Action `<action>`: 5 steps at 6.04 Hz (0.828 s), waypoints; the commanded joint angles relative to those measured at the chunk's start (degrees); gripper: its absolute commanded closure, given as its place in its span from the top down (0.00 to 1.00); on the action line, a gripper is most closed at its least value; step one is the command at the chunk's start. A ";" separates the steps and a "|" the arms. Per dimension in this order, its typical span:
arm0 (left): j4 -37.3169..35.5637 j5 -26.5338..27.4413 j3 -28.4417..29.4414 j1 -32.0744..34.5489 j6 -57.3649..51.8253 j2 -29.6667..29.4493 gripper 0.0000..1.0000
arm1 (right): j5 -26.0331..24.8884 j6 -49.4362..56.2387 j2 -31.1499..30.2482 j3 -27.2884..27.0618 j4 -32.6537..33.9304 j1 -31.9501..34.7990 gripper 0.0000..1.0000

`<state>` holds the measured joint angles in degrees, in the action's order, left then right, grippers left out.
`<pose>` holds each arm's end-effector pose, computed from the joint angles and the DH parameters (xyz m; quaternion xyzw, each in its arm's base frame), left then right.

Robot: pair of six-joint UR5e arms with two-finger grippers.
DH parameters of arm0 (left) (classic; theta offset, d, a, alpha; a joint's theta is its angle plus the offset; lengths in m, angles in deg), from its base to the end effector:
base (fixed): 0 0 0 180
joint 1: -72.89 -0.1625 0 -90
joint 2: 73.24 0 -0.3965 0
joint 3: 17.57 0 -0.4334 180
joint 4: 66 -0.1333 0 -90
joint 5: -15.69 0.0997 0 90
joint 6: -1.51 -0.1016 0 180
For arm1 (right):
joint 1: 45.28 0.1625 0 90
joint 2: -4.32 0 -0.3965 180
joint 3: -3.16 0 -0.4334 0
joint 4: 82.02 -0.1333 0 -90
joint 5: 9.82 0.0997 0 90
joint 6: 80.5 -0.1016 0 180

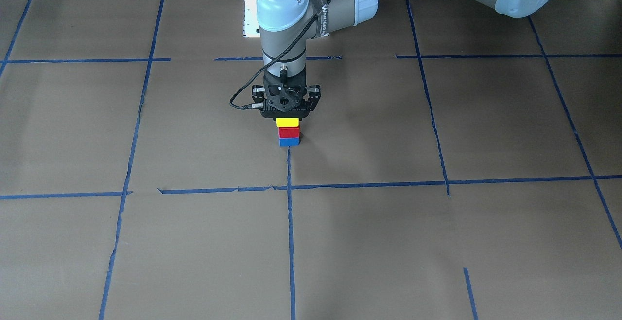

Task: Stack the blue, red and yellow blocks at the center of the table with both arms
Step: 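Lower the yellow cube onto the red cube and open the left gripper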

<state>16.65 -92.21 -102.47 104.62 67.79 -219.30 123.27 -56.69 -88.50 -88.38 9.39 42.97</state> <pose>0.5764 -0.4764 0.0485 0.0428 0.3920 -0.0064 0.9189 0.0483 -0.5116 0.6470 0.0488 -0.3645 -0.1973 0.9087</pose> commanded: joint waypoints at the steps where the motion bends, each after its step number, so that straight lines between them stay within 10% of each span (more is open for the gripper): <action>1: 0.49 -0.03 0.08 0.09 -0.02 0.15 0.47 | -0.02 0.00 0.00 -0.05 0.00 0.00 1.00; 5: 0.58 -0.03 0.43 0.35 -0.02 0.59 0.50 | -0.02 0.00 0.00 -0.05 0.00 0.00 1.00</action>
<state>17.21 -92.17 -102.09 104.94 67.72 -218.75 123.25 -56.72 -88.50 -88.41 9.39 42.97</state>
